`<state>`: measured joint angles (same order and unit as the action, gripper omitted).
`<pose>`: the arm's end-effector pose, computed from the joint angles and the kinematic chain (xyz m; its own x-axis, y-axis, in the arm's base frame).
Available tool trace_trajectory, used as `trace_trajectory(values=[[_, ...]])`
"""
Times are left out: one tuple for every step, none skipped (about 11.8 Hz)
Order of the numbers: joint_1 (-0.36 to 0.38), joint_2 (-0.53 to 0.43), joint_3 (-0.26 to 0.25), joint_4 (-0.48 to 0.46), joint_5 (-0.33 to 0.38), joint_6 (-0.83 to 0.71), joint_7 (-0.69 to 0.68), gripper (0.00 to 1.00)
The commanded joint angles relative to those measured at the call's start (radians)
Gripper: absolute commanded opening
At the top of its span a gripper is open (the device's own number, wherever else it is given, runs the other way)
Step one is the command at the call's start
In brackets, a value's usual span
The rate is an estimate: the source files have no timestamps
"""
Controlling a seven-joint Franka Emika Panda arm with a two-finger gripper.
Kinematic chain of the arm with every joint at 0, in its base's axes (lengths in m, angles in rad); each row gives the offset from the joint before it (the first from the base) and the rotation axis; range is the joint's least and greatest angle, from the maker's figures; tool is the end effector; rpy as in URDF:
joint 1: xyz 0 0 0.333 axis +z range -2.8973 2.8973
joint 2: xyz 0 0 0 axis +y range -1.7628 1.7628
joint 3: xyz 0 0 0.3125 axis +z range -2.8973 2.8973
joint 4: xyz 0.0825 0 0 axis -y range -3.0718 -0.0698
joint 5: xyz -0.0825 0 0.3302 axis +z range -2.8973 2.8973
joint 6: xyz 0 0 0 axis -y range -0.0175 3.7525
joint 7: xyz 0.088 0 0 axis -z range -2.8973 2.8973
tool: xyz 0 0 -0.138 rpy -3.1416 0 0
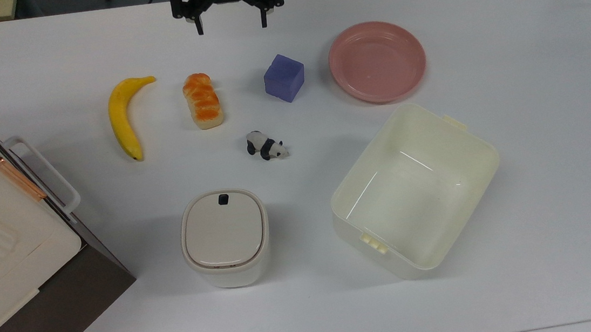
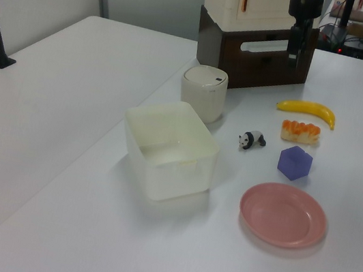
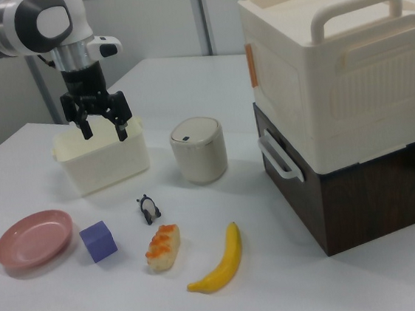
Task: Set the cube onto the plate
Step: 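Move the open gripper down toward the purple cube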
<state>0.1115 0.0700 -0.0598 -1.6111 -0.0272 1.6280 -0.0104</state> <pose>0.5214 0.0243 0.5423 0.9966 0.0635 -0.0533 0.0652 -0.9974 0.0307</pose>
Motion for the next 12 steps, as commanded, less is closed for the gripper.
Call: trace_trajectory(values=[[0.032,0.013,-0.005,-0.01,0.006,0.059,0.059,1.0],[0.031,0.013,-0.005,-0.01,0.006,0.062,0.076,1.0],[0.033,0.013,-0.005,-0.01,0.006,0.062,0.082,1.0],[0.033,0.013,-0.005,-0.01,0.006,0.061,0.083,1.0],[0.033,0.011,-0.005,-0.01,0.006,0.061,0.083,1.0],[0.033,0.011,-0.005,-0.01,0.006,0.061,0.083,1.0],[0.033,0.013,-0.005,-0.01,0.004,0.061,0.083,1.0],[0.033,0.011,-0.005,-0.01,0.004,0.061,0.081,1.0],[0.033,0.011,-0.005,-0.01,0.004,0.061,0.081,1.0],[0.033,0.011,-0.005,-0.01,0.004,0.061,0.081,1.0],[0.033,0.011,-0.005,-0.01,0.004,0.061,0.081,1.0],[0.033,0.013,-0.005,-0.01,0.004,0.061,0.081,1.0]])
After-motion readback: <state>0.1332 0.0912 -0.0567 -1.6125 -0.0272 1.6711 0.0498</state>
